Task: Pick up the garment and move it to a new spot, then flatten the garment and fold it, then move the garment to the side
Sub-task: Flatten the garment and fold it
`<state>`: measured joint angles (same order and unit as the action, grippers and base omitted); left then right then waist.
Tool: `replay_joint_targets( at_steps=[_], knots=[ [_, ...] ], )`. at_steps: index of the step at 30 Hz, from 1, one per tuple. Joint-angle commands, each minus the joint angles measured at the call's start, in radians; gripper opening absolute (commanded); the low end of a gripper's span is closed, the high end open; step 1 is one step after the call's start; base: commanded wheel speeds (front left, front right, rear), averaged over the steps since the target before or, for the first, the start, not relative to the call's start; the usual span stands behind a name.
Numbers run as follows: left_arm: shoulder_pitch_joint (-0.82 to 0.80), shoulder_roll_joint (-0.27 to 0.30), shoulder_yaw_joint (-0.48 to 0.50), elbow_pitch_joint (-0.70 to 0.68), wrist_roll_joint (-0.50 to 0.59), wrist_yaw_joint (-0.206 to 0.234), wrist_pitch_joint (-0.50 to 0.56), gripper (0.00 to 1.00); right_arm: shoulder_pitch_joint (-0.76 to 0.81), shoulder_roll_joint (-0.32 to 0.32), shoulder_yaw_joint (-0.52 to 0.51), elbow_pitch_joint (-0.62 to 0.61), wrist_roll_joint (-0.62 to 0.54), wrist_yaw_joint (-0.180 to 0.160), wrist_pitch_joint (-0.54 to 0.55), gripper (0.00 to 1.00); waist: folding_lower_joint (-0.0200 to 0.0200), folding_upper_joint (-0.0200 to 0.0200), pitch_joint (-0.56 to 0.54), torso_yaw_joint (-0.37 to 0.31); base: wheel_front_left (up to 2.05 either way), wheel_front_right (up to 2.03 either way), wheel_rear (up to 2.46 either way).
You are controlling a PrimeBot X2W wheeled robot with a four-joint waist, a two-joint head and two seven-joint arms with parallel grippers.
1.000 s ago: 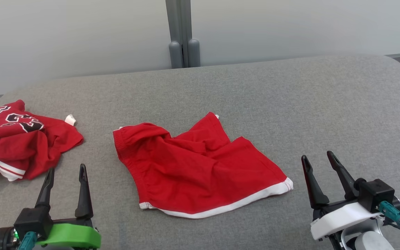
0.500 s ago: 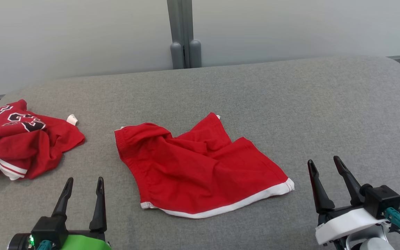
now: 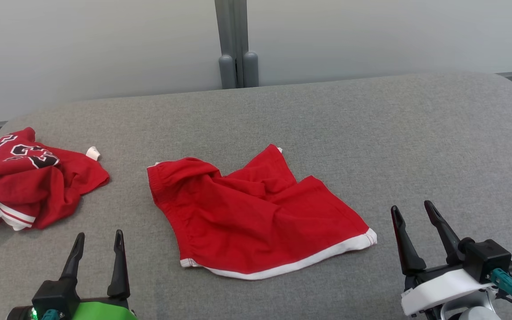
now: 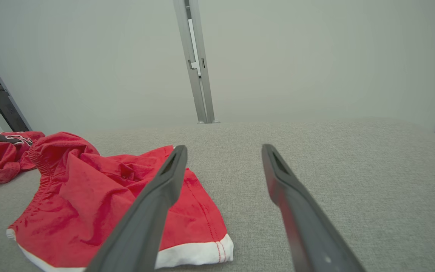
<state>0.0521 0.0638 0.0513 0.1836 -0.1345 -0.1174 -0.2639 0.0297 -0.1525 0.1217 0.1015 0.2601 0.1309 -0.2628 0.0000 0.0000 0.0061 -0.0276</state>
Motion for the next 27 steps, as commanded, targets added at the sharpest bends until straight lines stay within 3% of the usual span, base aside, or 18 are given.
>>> replay_joint_targets(
  at_steps=[1, 27],
  knots=[
    [-0.006, -0.001, 0.005, 0.001, -0.002, 0.005, -0.001, 1.0, 0.004, -0.002, 0.001, -0.006, -0.006, 0.0, -0.003, 1.0, 0.0, 0.0, 0.0, 0.0, 0.0, 0.0, 0.0],
    [-0.016, -0.009, 0.029, 0.0, 0.011, 0.005, -0.001, 1.0, -0.001, 0.002, 0.009, 0.009, -0.01, 0.0, -0.003, 1.0, 0.0, 0.0, 0.0, 0.007, 0.0, 0.0, 0.0]
  ],
)
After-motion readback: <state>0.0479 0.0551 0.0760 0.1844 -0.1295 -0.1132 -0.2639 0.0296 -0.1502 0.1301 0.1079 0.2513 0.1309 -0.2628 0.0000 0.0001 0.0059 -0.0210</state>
